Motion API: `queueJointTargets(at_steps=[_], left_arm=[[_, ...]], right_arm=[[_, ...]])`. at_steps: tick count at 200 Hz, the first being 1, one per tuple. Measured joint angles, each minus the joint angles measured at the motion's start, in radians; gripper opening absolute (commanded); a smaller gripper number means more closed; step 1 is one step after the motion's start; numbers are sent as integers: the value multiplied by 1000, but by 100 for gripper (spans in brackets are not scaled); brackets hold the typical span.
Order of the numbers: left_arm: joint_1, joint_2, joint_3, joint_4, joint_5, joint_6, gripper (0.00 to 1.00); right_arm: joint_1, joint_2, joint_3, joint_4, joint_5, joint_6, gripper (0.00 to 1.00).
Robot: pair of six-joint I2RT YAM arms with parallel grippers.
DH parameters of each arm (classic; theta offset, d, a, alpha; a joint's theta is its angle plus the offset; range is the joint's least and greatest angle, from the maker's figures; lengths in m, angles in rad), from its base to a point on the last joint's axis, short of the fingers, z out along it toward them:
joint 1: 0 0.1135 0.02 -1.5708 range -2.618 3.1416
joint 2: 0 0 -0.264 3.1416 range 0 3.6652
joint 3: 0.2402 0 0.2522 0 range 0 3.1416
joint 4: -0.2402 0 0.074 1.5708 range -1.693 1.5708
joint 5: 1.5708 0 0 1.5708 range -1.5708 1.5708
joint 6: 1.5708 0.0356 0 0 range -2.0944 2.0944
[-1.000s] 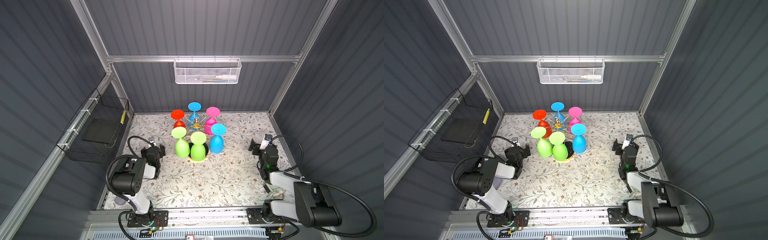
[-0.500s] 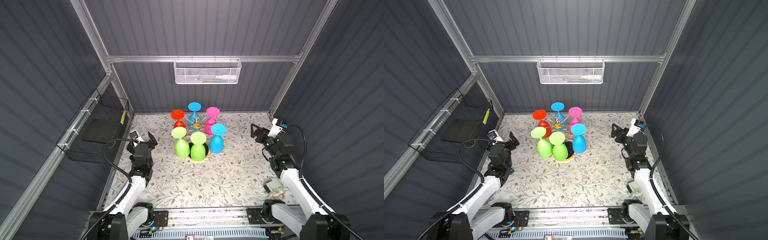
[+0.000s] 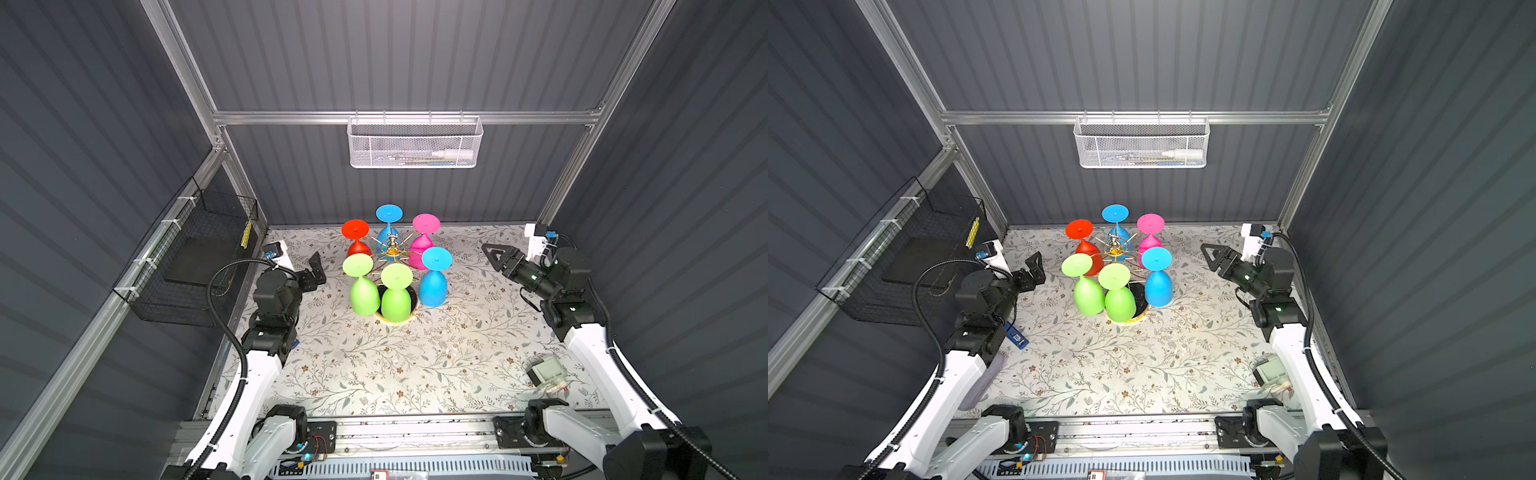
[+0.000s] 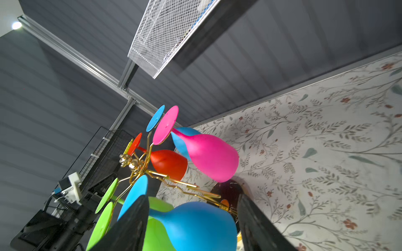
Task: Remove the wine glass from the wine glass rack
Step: 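Raise both arms and move the right gripper toward the light blue glass's base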
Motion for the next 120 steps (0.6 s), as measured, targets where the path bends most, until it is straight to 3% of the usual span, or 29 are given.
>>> queueJointTargets(at_steps=[74, 120], left_arm=[[0, -39, 0, -34, 24, -1, 100], [0, -51, 0, -37, 24, -1, 100]], right_arm=[[129, 118, 98, -55, -87, 65, 56], [176, 147, 131, -91, -119, 83, 44]])
